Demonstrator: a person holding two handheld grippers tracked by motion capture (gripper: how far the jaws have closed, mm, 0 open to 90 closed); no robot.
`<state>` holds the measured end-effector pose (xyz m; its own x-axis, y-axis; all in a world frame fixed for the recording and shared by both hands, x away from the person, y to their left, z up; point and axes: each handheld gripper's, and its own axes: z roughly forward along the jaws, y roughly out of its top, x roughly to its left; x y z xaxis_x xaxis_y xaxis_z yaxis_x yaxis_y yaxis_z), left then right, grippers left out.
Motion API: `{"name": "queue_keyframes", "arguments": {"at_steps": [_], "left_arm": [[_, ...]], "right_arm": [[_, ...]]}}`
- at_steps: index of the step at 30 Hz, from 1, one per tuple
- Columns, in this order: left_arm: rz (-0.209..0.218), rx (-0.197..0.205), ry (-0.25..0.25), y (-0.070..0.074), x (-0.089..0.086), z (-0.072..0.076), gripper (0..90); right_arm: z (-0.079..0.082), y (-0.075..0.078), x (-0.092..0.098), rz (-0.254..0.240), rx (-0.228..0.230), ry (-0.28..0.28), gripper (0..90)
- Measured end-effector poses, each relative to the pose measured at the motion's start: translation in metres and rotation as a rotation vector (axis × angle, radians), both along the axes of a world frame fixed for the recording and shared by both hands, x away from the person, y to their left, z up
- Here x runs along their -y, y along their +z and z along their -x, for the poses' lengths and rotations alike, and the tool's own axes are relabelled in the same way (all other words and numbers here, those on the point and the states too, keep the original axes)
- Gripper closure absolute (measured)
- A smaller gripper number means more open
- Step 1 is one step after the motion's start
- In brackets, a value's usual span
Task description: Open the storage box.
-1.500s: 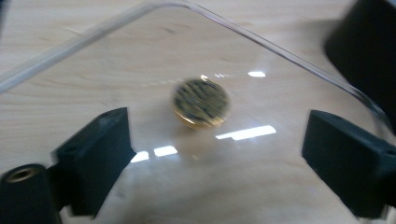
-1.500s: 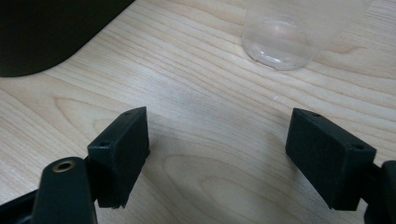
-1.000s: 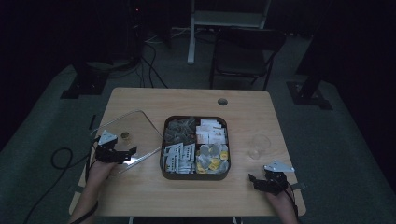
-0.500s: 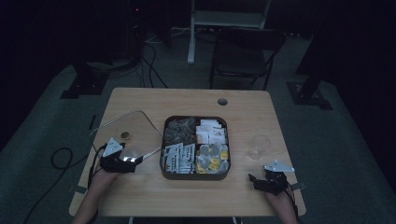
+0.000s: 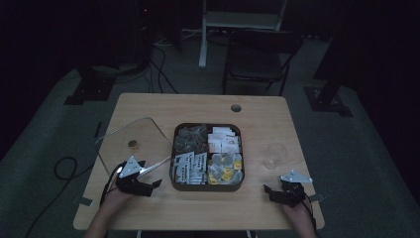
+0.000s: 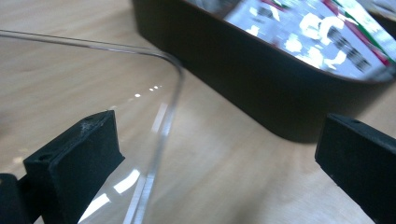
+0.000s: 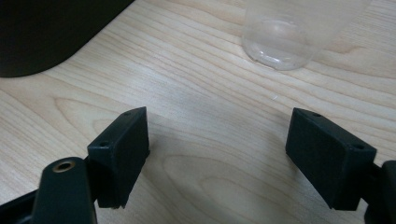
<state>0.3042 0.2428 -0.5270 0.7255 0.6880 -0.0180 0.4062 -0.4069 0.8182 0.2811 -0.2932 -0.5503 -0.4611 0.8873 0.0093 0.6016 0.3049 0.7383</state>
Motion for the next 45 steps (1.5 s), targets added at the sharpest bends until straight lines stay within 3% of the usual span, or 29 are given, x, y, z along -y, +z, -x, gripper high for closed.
{"name": "queue_keyframes", "arguments": {"at_steps": [12,15,31,35,41,45], "left_arm": [[-0.072,-0.026,-0.085,-0.008,0.023,0.011,0.7],[-0.075,-0.016,-0.077,-0.009,0.026,0.012,0.8],[-0.133,-0.065,-0.101,-0.018,0.035,0.018,0.8],[-0.185,-0.091,-0.096,-0.02,0.038,0.017,0.8],[-0.182,-0.112,-0.102,-0.02,0.038,0.016,0.7],[-0.18,-0.116,-0.077,-0.02,0.039,0.018,0.8]], "right_arm": [[0.0,0.0,0.0,-0.001,0.0,0.0,21.0],[0.0,0.0,0.0,-0.002,0.0,0.0,21.0],[-0.001,0.0,-0.003,0.005,-0.003,0.017,17.9],[-0.001,0.0,-0.003,0.007,-0.006,0.019,16.5],[-0.001,0.0,-0.005,0.01,-0.012,0.036,13.4],[-0.001,0.0,-0.005,0.01,-0.012,0.039,13.4]]}}
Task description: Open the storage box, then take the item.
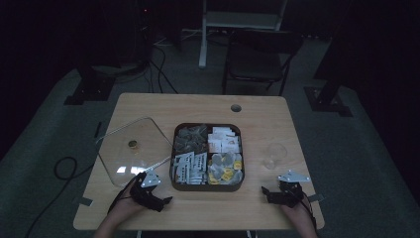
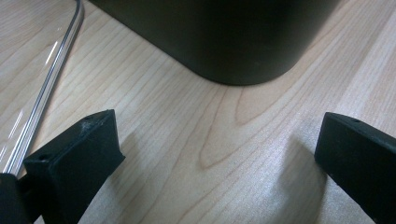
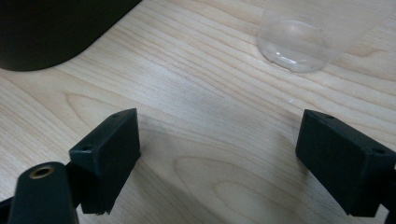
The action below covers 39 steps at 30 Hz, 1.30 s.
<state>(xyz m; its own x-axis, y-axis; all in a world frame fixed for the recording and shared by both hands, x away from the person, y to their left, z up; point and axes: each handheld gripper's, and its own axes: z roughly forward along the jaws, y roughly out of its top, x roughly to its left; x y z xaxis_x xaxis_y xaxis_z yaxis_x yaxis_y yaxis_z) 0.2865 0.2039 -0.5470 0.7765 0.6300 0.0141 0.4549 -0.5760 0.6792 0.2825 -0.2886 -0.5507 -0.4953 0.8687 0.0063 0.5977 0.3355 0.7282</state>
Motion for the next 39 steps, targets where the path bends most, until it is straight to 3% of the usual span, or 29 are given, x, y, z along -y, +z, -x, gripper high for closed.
{"name": "queue_keyframes", "arguments": {"at_steps": [10,15,26,33,39], "left_arm": [[0.002,0.001,0.054,0.0,0.003,0.005,0.7],[0.003,0.001,0.058,0.0,0.003,0.005,0.7],[0.005,0.001,0.051,0.0,0.002,0.005,0.7],[0.005,0.002,0.051,0.0,0.002,0.005,0.7],[0.005,0.002,0.051,0.0,0.002,0.005,0.7]], "right_arm": [[0.0,0.0,0.0,0.003,-0.002,0.015,11.9],[0.001,0.003,-0.001,0.008,-0.03,0.055,11.5],[0.005,0.008,-0.011,-0.041,-0.092,0.126,12.9],[0.006,0.017,-0.021,-0.051,-0.094,0.151,13.4],[0.007,0.034,-0.033,-0.073,-0.06,0.187,14.6]]}}
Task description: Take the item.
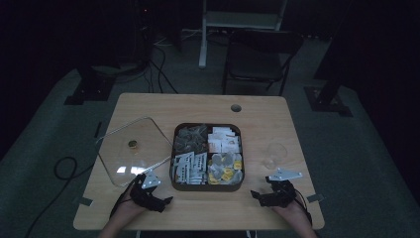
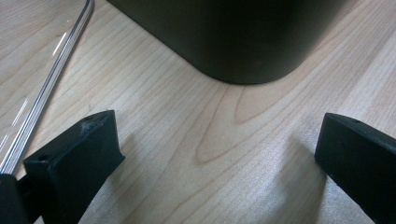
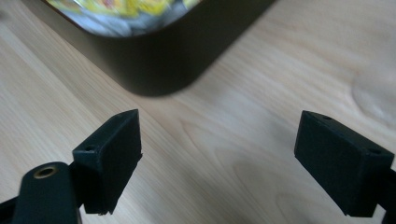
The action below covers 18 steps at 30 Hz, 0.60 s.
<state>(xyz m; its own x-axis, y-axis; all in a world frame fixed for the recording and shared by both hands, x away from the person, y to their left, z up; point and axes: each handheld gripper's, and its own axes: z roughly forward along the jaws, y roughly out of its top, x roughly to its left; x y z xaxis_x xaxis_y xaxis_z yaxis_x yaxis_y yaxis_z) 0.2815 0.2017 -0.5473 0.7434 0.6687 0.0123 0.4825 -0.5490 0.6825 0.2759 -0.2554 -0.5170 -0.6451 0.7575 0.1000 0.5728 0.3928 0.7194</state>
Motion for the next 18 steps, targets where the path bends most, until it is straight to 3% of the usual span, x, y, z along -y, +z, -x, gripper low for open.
{"name": "queue_keyframes", "arguments": {"at_steps": [10,18], "left_arm": [[0.0,0.0,0.0,0.0,0.0,0.0,0.7],[0.0,0.0,0.0,0.0,0.0,0.0,0.7]], "right_arm": [[-0.006,0.026,-0.02,-0.059,0.043,0.04,14.6],[-0.02,0.037,-0.035,-0.039,0.093,0.079,17.8]]}}
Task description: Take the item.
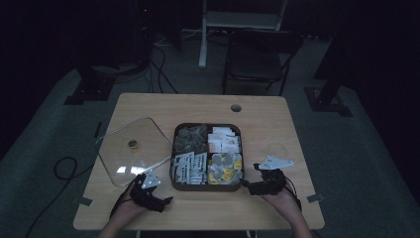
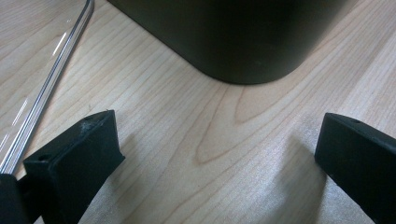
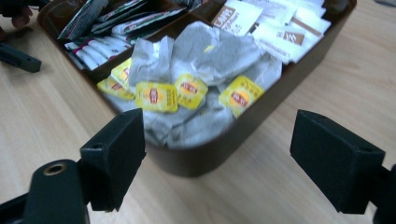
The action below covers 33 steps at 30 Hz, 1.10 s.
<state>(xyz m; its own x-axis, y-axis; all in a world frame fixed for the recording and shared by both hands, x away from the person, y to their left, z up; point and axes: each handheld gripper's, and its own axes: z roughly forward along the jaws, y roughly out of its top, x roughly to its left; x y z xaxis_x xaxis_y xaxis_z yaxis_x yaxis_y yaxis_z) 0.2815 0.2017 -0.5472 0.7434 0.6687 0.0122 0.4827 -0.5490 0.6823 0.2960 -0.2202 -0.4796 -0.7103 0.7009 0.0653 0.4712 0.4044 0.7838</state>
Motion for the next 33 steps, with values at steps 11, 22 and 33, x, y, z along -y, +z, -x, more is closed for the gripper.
{"name": "queue_keyframes", "arguments": {"at_steps": [11,22,33], "left_arm": [[0.001,0.0,0.001,0.0,0.0,0.0,0.7],[0.002,0.001,0.002,0.0,0.0,0.0,0.7],[0.001,0.0,0.001,0.0,0.0,0.0,0.7]], "right_arm": [[-0.024,0.004,-0.023,0.019,0.005,0.044,22.6],[-0.045,-0.001,-0.041,0.044,-0.019,0.063,29.9],[-0.061,-0.009,-0.054,0.093,-0.04,0.055,30.0]]}}
